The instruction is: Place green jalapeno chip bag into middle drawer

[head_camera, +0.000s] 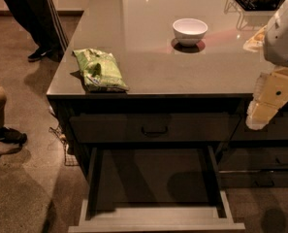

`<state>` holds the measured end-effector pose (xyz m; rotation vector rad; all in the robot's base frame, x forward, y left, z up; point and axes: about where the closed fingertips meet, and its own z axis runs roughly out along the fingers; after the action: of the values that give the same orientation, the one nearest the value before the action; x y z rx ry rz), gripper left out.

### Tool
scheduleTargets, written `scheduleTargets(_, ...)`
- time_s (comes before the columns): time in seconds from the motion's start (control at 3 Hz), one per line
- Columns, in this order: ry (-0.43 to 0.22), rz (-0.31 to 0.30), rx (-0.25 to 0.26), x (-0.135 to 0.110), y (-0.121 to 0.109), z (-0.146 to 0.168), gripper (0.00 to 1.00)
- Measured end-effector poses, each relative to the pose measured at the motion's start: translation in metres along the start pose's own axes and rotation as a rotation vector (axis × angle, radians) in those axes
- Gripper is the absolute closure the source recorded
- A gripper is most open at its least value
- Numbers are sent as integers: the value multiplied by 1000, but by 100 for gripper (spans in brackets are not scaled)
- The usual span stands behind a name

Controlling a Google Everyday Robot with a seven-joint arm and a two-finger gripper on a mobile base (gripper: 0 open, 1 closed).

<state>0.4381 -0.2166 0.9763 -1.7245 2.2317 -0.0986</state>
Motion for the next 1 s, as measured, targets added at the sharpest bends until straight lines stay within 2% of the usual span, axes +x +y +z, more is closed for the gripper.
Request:
scheduleTargets(0.33, -9, 2, 5, -3, -2, 1, 0)
scheduleTargets(0.67, -97, 23, 55, -35, -23, 10, 0)
scheduleTargets(1.0, -289, 78, 114, -101, -68, 29, 0)
